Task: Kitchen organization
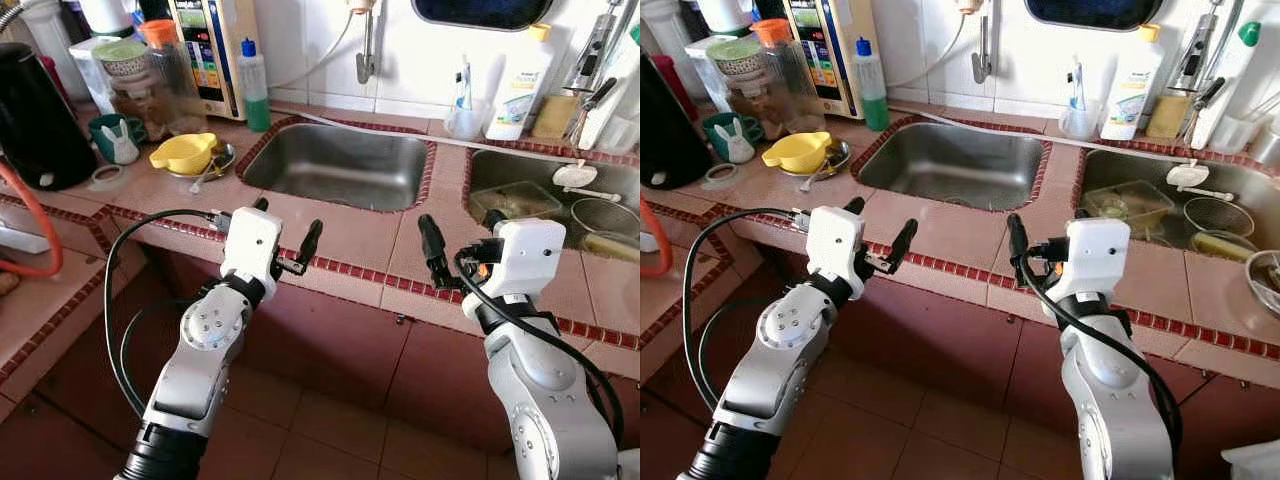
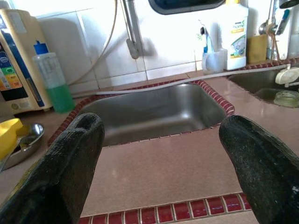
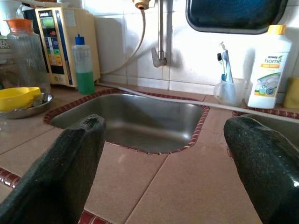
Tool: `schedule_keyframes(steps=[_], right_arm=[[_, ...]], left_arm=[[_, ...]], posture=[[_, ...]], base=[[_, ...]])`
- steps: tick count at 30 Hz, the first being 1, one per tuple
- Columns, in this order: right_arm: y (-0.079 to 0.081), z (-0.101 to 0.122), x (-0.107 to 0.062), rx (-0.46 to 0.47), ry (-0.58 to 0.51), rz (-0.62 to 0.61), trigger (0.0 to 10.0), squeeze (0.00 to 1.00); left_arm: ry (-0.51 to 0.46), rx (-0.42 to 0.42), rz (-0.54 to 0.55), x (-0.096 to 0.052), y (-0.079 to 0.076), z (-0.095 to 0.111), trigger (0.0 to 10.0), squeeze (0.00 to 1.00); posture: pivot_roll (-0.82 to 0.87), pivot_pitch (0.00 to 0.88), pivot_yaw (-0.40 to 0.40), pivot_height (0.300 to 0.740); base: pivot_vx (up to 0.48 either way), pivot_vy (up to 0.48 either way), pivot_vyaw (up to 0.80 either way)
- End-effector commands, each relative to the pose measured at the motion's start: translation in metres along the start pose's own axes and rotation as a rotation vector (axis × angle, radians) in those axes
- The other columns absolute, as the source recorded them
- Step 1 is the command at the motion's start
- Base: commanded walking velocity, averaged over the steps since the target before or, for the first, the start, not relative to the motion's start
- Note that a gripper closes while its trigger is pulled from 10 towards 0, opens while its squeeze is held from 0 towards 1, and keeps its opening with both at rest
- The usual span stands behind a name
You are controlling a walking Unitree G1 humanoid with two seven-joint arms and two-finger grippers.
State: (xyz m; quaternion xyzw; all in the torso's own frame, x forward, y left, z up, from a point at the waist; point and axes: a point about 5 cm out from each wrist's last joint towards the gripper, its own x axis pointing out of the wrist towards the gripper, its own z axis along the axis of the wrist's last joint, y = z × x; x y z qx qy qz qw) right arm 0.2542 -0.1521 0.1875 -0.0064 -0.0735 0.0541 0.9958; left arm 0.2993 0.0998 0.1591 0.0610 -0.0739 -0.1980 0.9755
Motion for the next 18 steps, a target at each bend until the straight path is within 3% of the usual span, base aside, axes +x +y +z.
schedule_keyframes(steps=[1,7,14,18], right_arm=[[0.001,0.001,0.000,-0.001,-0.007,0.007,10.0,0.00],[0.001,-0.005,-0.003,-0.014,0.005,0.016,10.0,0.00],[-0.009,-0.039,-0.021,-0.062,0.109,0.021,10.0,0.00],[-0.014,-0.062,-0.034,-0.077,0.187,0.028,10.0,0.00]], left_arm=[[0.015,0.003,0.011,-0.002,0.003,-0.005,10.0,0.00],[0.070,0.018,0.014,-0.008,0.007,-0.023,10.0,0.00],[0.230,0.060,0.017,-0.038,0.018,-0.073,10.0,0.00],[0.337,0.041,0.024,-0.053,0.022,-0.099,10.0,0.00]], posture=[[0.06,0.000,0.050,0.740],[0.06,0.000,0.052,0.740],[0.06,0.000,0.053,0.740],[0.06,0.000,0.051,0.740]], base=[[0.000,0.000,0.00],[0.000,0.000,0.00],[0.000,0.000,0.00],[0.000,0.000,0.00]])
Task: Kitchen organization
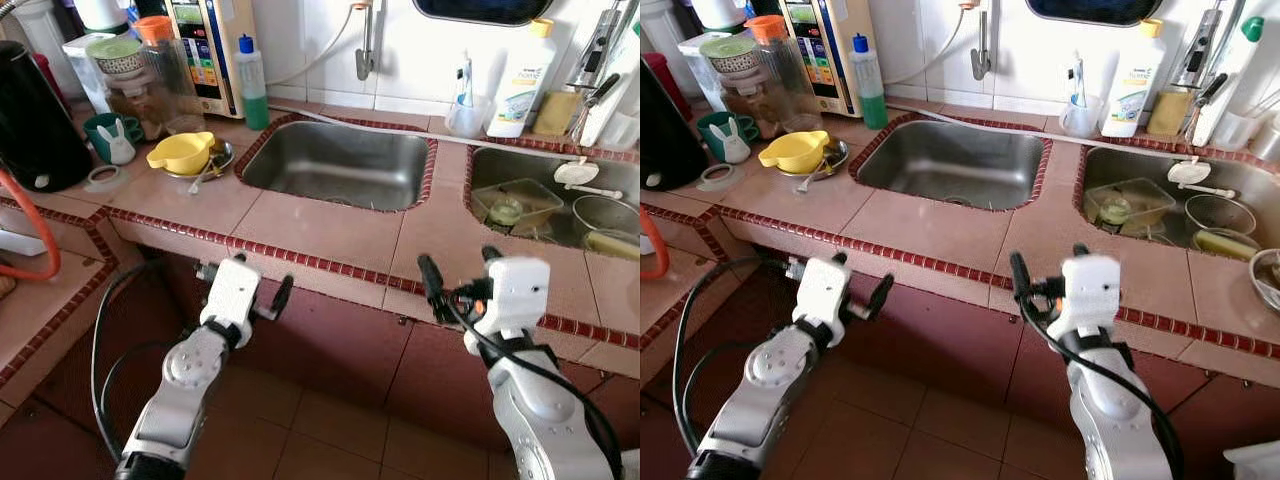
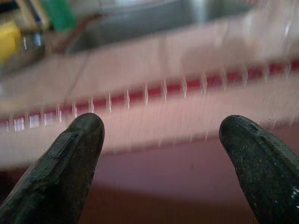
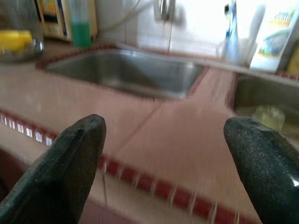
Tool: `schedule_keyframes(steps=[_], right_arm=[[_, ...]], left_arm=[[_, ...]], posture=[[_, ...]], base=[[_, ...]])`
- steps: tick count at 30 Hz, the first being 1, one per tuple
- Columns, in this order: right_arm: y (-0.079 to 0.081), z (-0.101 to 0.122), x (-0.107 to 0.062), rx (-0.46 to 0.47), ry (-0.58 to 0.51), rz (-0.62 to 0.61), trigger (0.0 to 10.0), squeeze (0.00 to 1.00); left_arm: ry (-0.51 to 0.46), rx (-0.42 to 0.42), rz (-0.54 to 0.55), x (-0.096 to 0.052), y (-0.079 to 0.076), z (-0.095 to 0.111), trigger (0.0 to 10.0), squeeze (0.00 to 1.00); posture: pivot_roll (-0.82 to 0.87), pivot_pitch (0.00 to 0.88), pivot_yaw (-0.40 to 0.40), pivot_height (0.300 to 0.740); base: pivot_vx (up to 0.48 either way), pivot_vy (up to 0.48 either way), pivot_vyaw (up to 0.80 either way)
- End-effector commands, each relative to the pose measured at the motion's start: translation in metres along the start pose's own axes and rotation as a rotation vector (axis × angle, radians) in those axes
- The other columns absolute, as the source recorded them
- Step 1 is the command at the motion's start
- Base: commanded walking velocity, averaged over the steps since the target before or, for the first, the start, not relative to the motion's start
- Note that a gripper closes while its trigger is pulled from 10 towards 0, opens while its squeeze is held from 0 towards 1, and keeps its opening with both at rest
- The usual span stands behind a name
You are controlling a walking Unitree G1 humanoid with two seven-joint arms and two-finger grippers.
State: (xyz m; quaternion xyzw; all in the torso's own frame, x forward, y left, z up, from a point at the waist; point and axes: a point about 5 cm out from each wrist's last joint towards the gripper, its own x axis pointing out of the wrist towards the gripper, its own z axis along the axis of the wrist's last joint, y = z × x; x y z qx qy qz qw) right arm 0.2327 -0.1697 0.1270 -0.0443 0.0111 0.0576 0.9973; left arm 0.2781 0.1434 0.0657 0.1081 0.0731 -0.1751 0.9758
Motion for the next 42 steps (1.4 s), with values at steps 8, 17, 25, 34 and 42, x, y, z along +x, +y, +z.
schedule_keyframes(steps=[8,17,25,34,42], right_arm=[[-0.003,-0.040,-0.013,-0.022,0.134,0.049,10.0,0.00],[-0.015,-0.090,-0.020,0.023,0.305,0.019,10.0,0.00],[-0.028,-0.138,-0.020,0.030,0.477,-0.051,10.0,0.00],[-0.036,-0.164,-0.013,0.032,0.586,-0.101,10.0,0.00],[-0.022,-0.174,-0.004,0.000,0.650,-0.034,10.0,0.00]], left_arm=[[0.214,-0.021,-0.015,-0.007,0.003,-0.045,10.0,0.00],[0.393,0.002,-0.020,0.009,0.000,-0.070,10.0,0.00],[0.614,0.089,-0.030,-0.002,-0.004,-0.101,10.0,0.00],[0.759,0.018,0.035,-0.024,-0.003,-0.126,10.0,0.00],[0.870,-0.030,0.094,-0.047,-0.002,-0.145,10.0,0.00]], posture=[[0.06,0.000,0.049,0.740],[0.05,0.000,0.043,0.740],[0.02,0.000,0.044,0.740],[0.02,0.000,0.039,0.740],[0.03,0.000,0.028,0.740]], base=[[0.000,0.000,0.00],[0.000,0.000,0.00],[0.000,0.000,0.00],[0.000,0.000,0.00],[0.000,0.000,0.00]])
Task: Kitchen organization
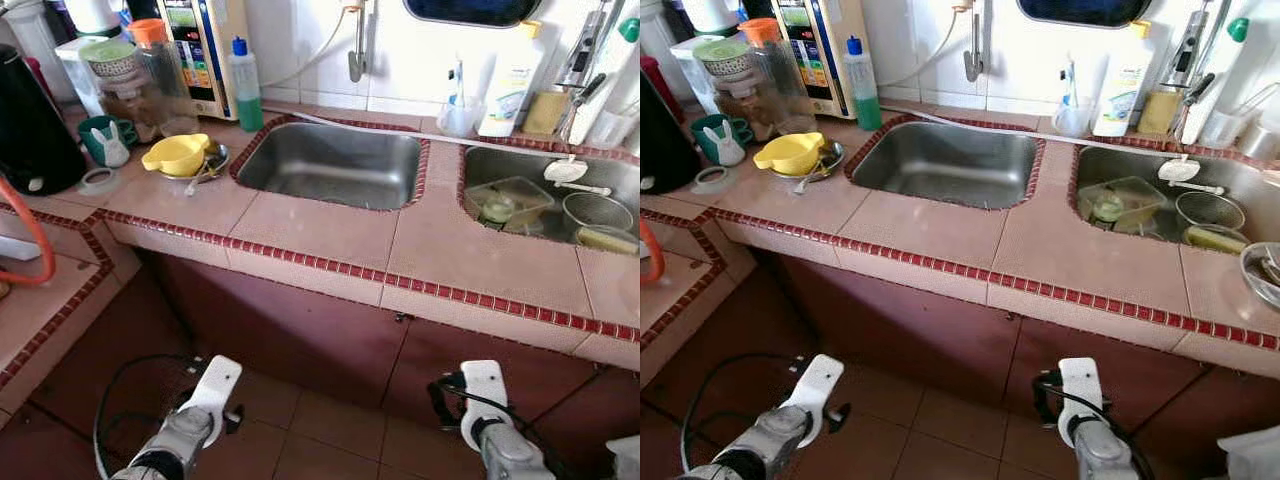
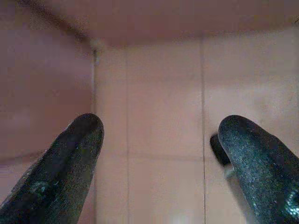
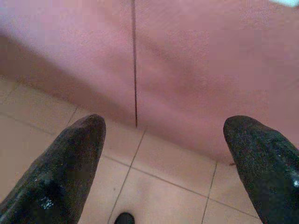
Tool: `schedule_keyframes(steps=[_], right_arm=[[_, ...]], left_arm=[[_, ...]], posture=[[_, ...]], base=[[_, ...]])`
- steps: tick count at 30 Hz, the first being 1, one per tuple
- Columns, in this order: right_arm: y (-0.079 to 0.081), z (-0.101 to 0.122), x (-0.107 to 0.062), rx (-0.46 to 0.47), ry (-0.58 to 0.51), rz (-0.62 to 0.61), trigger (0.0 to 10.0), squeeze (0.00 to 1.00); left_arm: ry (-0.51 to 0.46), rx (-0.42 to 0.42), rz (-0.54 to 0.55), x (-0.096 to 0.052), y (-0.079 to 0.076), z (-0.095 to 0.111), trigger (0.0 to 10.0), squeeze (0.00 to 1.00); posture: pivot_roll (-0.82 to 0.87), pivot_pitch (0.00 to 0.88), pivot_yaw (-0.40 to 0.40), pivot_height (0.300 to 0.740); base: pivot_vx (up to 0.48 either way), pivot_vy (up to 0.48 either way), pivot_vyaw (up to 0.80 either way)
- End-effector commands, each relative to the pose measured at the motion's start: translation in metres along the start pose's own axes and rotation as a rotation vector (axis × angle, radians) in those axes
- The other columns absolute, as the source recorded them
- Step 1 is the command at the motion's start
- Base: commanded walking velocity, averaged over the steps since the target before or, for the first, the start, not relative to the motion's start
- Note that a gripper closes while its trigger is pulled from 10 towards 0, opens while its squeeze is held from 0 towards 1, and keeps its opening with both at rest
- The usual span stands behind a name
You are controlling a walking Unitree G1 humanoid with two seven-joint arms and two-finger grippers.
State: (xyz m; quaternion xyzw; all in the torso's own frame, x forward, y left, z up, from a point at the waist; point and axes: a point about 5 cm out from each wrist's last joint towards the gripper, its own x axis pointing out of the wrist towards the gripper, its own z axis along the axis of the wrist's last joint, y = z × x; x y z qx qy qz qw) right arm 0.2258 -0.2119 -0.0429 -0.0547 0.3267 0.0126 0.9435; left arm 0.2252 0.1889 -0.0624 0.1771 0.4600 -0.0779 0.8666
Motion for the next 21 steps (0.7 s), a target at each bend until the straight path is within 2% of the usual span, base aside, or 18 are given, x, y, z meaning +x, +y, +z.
schedule_keyframes(steps=[1,4,5,6,9,13,19,21], right_arm=[[0.006,0.001,0.004,-0.026,0.013,0.022,10.0,0.00],[0.007,0.003,0.007,-0.043,0.038,0.024,10.0,0.00],[0.007,0.003,0.008,-0.043,0.047,0.023,10.0,0.00],[0.007,0.003,0.009,-0.047,0.065,0.023,10.0,0.00],[0.009,0.003,0.011,-0.068,0.082,0.028,10.0,0.00],[0.010,0.000,0.011,-0.042,0.104,0.026,10.0,0.00],[0.007,-0.013,0.007,-0.022,0.154,-0.005,10.0,0.00],[0.006,-0.017,0.005,-0.020,0.161,-0.008,10.0,0.00]], left_arm=[[0.039,-0.052,0.008,0.000,0.000,-0.009,10.0,0.00],[0.055,-0.079,0.015,-0.001,-0.001,-0.011,10.0,0.00],[0.057,-0.113,0.001,-0.001,-0.002,-0.012,10.0,0.00],[0.069,-0.208,-0.021,-0.001,-0.006,-0.015,10.0,0.00],[0.074,-0.252,-0.022,-0.001,-0.008,-0.017,10.0,0.00],[0.057,-0.255,-0.042,0.000,-0.011,-0.014,10.0,0.00],[0.056,-0.201,-0.031,0.000,-0.014,-0.010,10.0,0.00],[0.054,-0.154,-0.032,0.000,-0.015,-0.009,10.0,0.00]], posture=[[0.04,0.000,0.023,0.740],[0.04,0.000,0.016,0.740],[0.04,0.000,0.013,0.740],[0.04,0.000,0.010,0.740],[0.04,0.000,0.002,0.740],[0.04,0.000,-0.009,0.740],[0.02,0.000,-0.013,0.740],[0.02,0.000,-0.007,0.740]], base=[[0.000,0.000,0.00],[0.000,0.000,0.00],[0.000,0.000,0.00],[0.000,0.000,0.00],[0.000,0.000,0.00],[0.000,0.000,0.00],[0.000,0.000,0.00],[0.000,0.000,0.00]])
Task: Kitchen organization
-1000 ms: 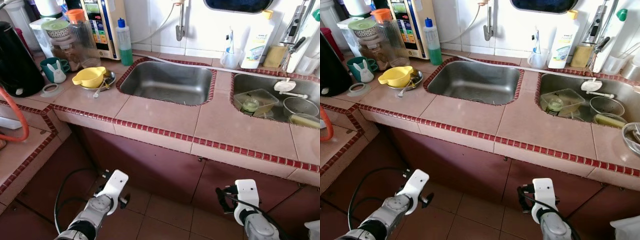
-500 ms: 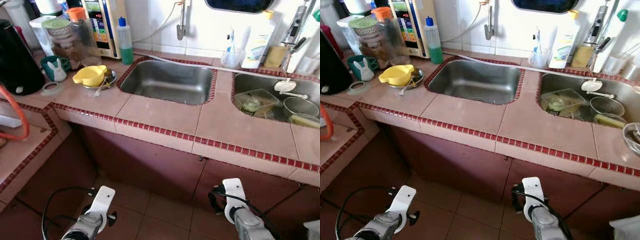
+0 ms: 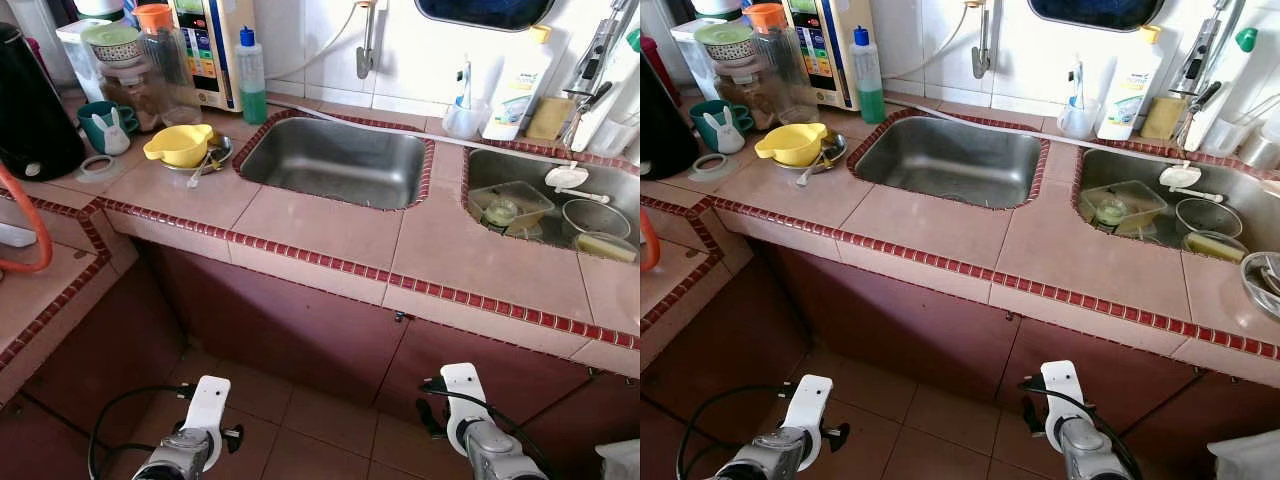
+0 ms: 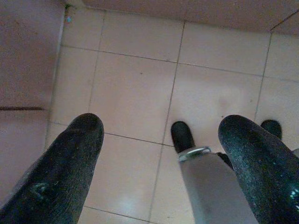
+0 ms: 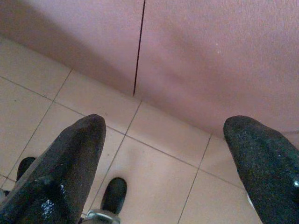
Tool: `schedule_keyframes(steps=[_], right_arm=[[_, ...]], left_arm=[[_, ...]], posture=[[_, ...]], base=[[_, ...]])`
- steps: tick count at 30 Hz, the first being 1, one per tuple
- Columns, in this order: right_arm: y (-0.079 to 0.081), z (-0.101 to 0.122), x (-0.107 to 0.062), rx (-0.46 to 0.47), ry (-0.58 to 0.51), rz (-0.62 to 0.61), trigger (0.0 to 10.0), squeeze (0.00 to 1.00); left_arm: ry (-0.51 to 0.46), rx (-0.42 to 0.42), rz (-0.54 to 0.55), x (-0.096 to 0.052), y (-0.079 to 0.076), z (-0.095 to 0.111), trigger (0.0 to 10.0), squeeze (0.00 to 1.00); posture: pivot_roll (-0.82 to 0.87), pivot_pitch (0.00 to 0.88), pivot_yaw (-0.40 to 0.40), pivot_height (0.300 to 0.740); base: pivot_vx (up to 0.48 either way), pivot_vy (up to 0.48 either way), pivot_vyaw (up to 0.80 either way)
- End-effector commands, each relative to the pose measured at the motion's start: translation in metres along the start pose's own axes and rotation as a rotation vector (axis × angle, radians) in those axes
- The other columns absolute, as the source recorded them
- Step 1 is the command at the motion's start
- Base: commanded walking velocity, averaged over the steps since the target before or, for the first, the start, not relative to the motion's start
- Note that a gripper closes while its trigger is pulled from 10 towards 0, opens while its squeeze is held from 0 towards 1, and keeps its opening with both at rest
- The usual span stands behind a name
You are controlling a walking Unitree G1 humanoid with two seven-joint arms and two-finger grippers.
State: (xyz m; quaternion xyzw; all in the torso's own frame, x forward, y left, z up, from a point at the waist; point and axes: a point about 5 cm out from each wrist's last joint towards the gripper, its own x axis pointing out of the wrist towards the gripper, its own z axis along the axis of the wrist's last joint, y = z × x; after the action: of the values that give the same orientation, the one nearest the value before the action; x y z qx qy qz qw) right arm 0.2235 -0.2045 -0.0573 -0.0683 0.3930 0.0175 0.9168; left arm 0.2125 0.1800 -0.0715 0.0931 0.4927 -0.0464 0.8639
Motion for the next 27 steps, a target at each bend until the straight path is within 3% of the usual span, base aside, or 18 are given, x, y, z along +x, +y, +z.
schedule_keyframes(steps=[1,16,27], right_arm=[[-0.003,-0.007,-0.002,0.011,0.022,-0.015,10.0,0.00],[-0.001,-0.022,-0.005,-0.004,0.063,-0.014,10.0,0.00],[-0.002,-0.020,-0.005,-0.013,0.060,-0.010,10.0,0.00]], left_arm=[[-0.003,0.039,0.004,0.000,-0.002,0.002,10.0,0.00],[0.031,0.026,-0.004,0.000,-0.005,-0.014,10.0,0.00],[0.026,0.024,-0.014,0.000,-0.013,-0.011,10.0,0.00]], posture=[[0.01,0.000,-0.004,0.740],[0.00,0.000,-0.012,0.740],[0.00,0.000,-0.016,0.740]], base=[[0.000,0.000,0.00],[0.000,0.000,0.00],[0.000,0.000,0.00]])
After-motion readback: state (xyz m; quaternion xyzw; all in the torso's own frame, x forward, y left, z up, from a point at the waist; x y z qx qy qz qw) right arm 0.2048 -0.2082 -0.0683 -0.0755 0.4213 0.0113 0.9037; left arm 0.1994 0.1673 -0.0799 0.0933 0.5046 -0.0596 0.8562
